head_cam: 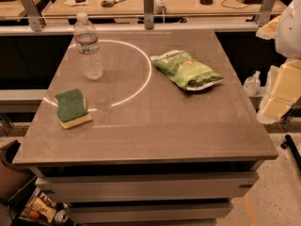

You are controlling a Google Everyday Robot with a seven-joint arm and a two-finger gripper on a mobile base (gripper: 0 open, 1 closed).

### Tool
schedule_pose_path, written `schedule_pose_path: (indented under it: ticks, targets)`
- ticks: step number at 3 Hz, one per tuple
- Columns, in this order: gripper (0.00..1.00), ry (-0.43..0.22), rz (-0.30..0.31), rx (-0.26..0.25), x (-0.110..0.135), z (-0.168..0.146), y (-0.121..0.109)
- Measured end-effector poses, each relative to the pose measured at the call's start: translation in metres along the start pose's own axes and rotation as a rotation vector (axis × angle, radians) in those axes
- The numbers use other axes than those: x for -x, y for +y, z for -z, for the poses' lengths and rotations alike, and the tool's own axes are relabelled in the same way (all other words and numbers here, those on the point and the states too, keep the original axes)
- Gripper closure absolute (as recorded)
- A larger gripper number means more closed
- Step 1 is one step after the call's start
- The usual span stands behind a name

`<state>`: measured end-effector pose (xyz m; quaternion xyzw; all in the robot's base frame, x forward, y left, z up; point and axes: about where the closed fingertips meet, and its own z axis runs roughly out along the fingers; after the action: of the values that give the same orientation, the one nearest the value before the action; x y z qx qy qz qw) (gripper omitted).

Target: Knock water bottle over

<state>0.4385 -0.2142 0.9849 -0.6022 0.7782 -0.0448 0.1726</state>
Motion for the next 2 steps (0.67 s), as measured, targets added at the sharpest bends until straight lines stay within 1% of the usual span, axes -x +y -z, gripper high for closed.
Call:
schedule_pose_path:
  ticks: [1,2]
  targets:
    - [0.00,0.000,0.000,0.000,0.0000,0.0000,0.0000]
    - [0.00,-0.032,-0.002,-0.011,0.0052,0.0009,-0.0022]
